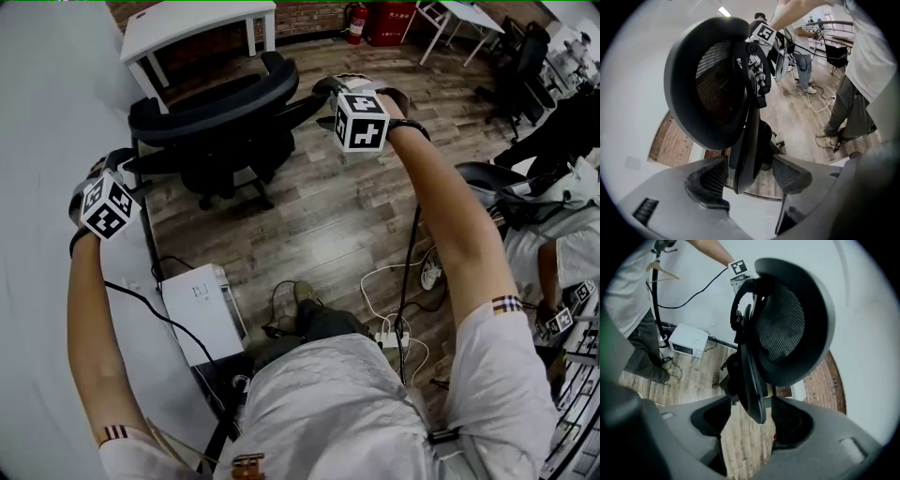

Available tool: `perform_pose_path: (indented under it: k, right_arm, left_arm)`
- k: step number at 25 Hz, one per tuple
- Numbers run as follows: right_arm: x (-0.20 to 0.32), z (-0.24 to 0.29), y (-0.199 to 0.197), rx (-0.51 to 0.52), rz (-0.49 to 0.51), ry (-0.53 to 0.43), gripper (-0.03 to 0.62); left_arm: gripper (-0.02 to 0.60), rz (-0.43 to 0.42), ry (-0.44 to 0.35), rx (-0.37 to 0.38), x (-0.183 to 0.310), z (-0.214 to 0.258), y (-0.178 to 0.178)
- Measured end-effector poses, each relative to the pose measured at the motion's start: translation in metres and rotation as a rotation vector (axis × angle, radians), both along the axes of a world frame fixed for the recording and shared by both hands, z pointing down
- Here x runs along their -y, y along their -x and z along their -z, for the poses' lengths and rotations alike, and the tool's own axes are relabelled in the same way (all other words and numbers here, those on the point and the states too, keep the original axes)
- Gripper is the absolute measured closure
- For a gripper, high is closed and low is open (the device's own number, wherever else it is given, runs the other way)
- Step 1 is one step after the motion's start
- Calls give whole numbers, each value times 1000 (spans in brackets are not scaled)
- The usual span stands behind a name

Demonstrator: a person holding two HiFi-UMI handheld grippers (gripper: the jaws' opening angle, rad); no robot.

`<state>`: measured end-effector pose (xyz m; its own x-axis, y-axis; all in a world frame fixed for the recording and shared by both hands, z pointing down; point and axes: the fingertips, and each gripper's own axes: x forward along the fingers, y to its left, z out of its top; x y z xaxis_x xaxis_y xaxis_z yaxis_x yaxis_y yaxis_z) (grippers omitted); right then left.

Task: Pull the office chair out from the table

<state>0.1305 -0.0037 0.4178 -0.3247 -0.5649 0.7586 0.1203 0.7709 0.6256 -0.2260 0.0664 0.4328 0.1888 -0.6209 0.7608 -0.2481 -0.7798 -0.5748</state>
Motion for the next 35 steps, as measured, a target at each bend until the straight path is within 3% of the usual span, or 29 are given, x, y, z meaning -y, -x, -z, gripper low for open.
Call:
perform_pose_path:
  k: [8,15,21,28,35]
  right_arm:
    - [-62,30,0,211,-97,-18,335]
    - [-113,60,18,545,-126,12,339]
    - [-146,79,23,756,-109,51,352]
    - [-181,96,33,947,-59,98,390]
    - [-232,123,46,1095,7,98,467]
  left_arm:
    - [291,16,-94,-258,-49,29,-41]
    - [295,69,-197,-718,-93,80,-96]
    - [303,90,-255,-962,-127,102,-140]
    - [367,119,-314,-1193,-154,136,-187]
    - [452,117,-334,-1301,-189,159,-226]
